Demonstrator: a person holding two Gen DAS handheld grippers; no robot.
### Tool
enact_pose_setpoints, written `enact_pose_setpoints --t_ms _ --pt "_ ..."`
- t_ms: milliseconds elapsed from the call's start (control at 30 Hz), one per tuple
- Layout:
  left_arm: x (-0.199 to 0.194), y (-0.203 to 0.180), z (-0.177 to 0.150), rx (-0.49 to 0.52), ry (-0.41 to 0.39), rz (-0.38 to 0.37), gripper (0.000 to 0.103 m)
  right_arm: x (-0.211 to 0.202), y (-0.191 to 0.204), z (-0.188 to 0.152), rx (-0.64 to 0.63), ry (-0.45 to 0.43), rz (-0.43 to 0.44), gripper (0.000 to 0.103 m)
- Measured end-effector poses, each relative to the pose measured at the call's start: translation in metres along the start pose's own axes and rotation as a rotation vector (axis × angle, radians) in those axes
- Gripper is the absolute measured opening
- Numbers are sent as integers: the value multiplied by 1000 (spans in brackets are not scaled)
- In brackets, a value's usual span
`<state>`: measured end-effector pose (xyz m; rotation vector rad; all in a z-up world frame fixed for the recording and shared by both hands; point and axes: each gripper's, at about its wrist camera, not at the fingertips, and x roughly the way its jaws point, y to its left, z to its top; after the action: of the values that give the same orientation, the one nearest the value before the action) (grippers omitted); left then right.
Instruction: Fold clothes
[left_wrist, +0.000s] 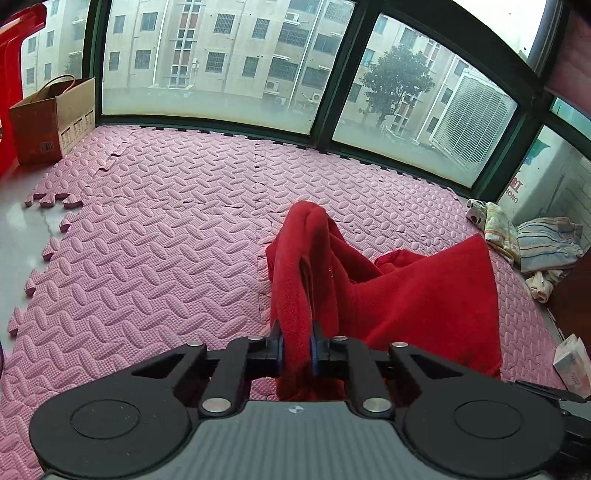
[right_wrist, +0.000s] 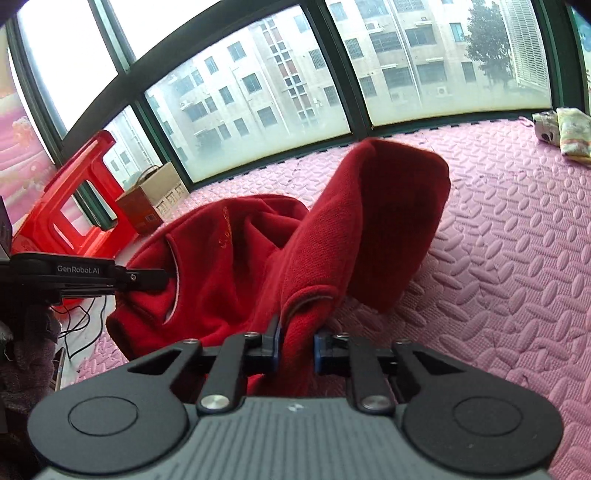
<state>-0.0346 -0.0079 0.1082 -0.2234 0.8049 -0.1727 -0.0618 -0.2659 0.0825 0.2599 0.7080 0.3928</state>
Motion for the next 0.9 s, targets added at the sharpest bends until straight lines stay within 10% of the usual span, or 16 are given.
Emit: enact_pose_setpoints --t_ms 167,500,733,900 --pt "-34 10 -19 -30 14 -68 14 -44 11 11 -73 -30 59 13" --pt "-27 22 -82 -15 174 -73 16 -41 -5 -39 -100 203 12 24" --pt "-39 20 -65 44 133 -38 50 -60 -22 -9 -144 143 -70 43" --pt "-37 12 -36 83 83 -18 55 -53 -37 26 -149 69 -146 47"
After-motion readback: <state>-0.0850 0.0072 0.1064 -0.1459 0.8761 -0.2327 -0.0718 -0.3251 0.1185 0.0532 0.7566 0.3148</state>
